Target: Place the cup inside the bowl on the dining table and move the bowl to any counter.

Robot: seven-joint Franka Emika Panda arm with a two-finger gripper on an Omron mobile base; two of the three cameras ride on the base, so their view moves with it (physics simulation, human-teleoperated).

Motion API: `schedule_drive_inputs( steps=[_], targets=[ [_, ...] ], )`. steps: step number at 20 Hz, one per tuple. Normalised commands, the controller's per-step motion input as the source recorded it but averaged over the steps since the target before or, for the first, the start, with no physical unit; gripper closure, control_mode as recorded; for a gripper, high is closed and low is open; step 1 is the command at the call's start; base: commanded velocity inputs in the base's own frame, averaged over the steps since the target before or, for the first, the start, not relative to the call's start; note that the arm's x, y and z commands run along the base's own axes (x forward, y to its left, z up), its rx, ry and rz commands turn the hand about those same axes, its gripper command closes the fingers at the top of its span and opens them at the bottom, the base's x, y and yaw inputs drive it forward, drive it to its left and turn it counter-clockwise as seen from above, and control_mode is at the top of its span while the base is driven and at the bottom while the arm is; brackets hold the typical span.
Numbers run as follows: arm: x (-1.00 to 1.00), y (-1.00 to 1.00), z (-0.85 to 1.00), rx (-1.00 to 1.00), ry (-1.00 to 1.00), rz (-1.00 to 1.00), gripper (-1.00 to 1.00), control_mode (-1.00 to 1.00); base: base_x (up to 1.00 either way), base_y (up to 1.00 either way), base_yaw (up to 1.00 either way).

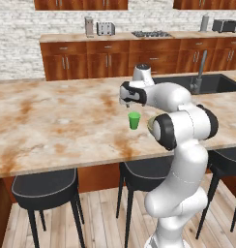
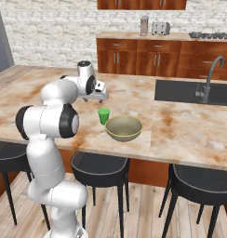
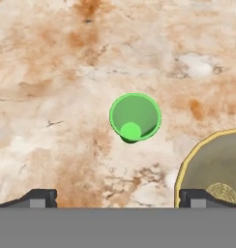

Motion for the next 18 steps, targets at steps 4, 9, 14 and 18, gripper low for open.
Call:
schedule_drive_inputs(
  steps=[4,9,14,18],
  targets=[
    [0.15,0.05,-0.14,0.0,-0.01,0.0,-1.0,-1.0,0.0,0.0,0.0],
    [0.31,0.02,-0.18,0.0,-0.02,0.0,-1.0,-1.0,0.0,0.0,0.0],
    [0.45,0.0,-0.07,0.0,0.0,0.0,-1.0,-1.0,0.0,0.0,0.0],
    [0.32,-0.11,-0.06,0.0,0.0,0.0,-1.0,-1.0,0.0,0.0,0.0]
  ],
)
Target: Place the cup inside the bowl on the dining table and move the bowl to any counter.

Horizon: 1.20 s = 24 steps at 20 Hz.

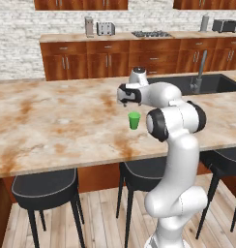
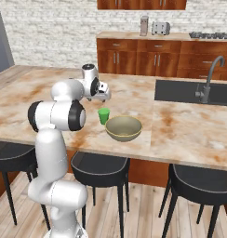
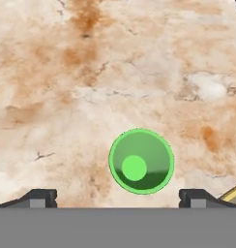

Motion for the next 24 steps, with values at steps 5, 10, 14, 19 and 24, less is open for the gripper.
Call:
schedule_drive_inputs(
  steps=[5,10,14,19,24],
  targets=[
    [0.14,-0.21,-0.01,0.0,0.0,0.0,-1.0,-1.0,0.0,0.0,0.0],
    [0.01,-0.05,-0.06,0.0,0.0,0.0,-1.0,-1.0,0.0,0.0,0.0],
    [-0.01,0.1,-0.12,0.01,0.0,0.0,-1.0,-1.0,0.0,0.0,0.0],
    [0.05,0.24,-0.07,0.0,0.0,0.0,-1.0,-1.0,0.0,0.0,0.0],
    [0.03,0.27,-0.01,0.0,0.0,0.0,-1.0,-1.0,0.0,0.0,0.0]
  ],
)
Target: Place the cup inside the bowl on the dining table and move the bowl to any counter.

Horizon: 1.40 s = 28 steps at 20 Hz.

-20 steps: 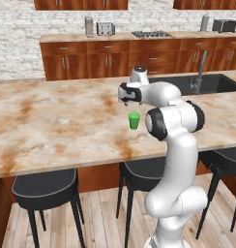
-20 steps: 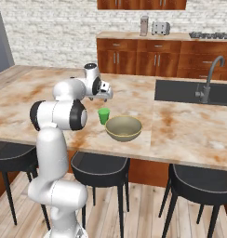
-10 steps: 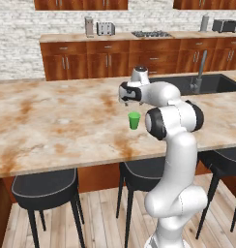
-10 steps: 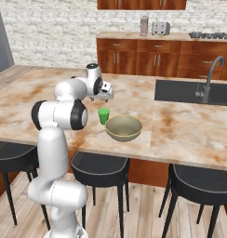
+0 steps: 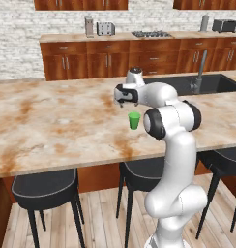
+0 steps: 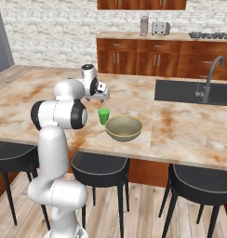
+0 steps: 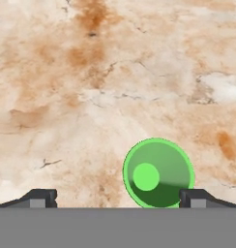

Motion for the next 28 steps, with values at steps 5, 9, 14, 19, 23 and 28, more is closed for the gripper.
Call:
schedule_drive_inputs(
  steps=[5,9,14,19,23,28],
  targets=[
    [0.0,0.02,-0.13,0.0,0.0,0.0,-1.0,-1.0,0.0,0.0,0.0],
    [0.0,0.0,-0.14,0.0,0.0,0.02,-1.0,-1.0,0.0,0.0,0.0],
    [0.0,0.0,-0.11,0.0,0.0,0.03,-1.0,-1.0,0.0,0.0,0.0],
    [0.0,-0.01,-0.16,0.0,0.0,0.03,-1.0,-1.0,0.0,0.0,0.0],
    [0.0,-0.04,-0.17,0.0,0.0,0.02,-1.0,-1.0,0.0,0.0,0.0],
    [0.02,-0.07,-0.16,0.0,0.0,0.02,-1.0,-1.0,0.0,0.0,0.0]
  ],
)
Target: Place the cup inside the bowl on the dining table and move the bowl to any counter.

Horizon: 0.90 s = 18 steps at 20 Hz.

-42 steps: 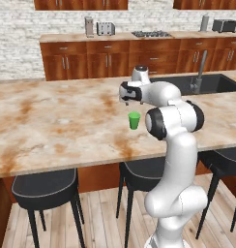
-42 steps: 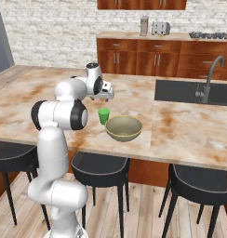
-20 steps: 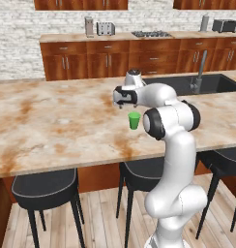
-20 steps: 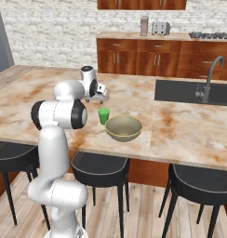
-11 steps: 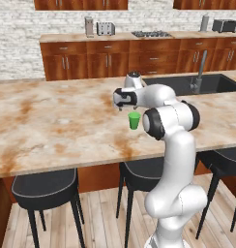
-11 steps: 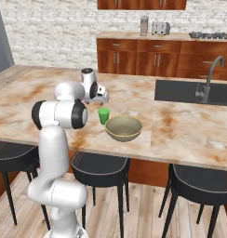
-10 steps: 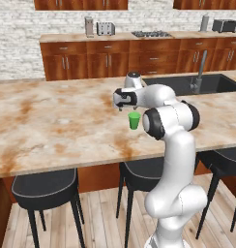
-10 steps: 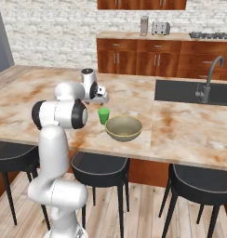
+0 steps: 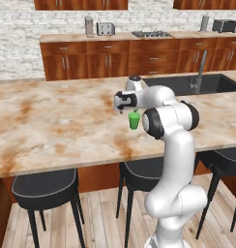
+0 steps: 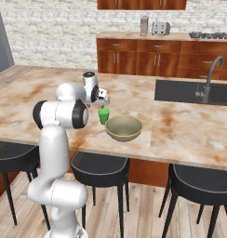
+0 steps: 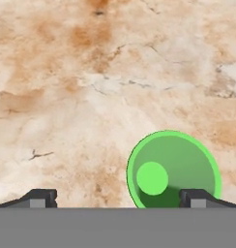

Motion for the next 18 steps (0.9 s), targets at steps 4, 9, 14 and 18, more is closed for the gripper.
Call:
schedule_drive_inputs(
  steps=[4,9,14,18],
  targets=[
    [0.1,-0.06,-0.15,0.0,0.0,0.0,-1.0,-1.0,0.0,0.0,0.0],
    [0.02,-0.02,-0.18,0.0,0.0,0.01,-1.0,-1.0,0.0,0.0,0.0],
    [0.11,0.0,-0.12,0.0,0.0,0.0,-1.0,-1.0,0.0,0.0,0.0],
    [0.16,0.0,-0.17,0.0,0.0,0.0,-1.0,-1.0,0.0,0.0,0.0]
  ],
)
